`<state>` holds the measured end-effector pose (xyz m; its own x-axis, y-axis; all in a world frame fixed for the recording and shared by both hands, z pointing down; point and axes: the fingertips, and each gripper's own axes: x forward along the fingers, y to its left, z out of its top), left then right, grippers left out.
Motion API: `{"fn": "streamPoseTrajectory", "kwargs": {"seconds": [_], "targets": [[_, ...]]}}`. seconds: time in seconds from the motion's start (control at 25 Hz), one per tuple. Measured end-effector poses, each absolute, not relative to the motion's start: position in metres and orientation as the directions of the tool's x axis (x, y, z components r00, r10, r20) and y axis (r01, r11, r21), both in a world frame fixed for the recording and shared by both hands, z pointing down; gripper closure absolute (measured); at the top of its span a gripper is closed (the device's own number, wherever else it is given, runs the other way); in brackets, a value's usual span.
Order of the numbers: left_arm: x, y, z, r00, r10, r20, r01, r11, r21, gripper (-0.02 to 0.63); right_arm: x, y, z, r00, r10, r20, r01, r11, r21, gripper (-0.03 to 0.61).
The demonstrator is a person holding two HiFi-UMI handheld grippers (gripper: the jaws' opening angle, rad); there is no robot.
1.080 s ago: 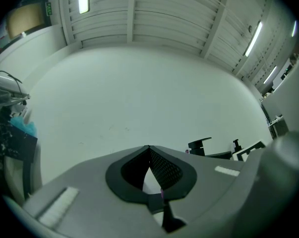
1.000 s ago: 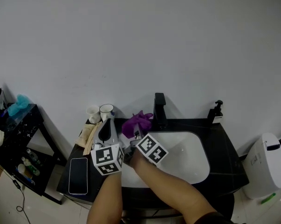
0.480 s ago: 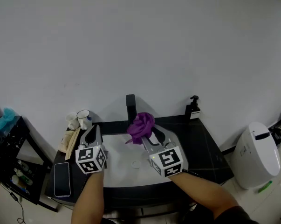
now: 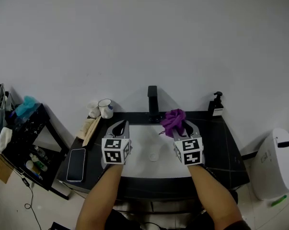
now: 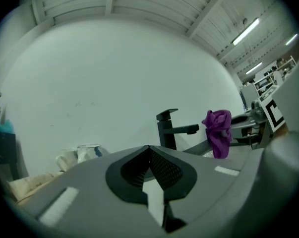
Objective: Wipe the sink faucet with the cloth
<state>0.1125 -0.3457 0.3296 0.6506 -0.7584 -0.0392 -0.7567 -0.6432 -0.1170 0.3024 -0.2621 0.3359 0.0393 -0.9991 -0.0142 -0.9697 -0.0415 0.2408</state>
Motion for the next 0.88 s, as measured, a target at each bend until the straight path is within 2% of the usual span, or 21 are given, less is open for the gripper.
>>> {"fn": "streamPoseTrajectory", "kwargs": {"seconds": [0.28,0.88], "targets": [[0.13,-0.335,0.332,0.69,-0.723,-0.014,-0.708,-0.672,-0.217,0.597,0.295,-0.257,0.332,0.01,-1.0,-0.011,-0.967,-0.012,0.253,0.439],[0.125,-0.339,0.333,0.682,-0.731,-0.014,-0.722,-0.67,-0.173,0.597,0.284,-0.259,0.33,-0.05,-0.998,-0.032,-0.963,0.04,0.267,0.439]]}}
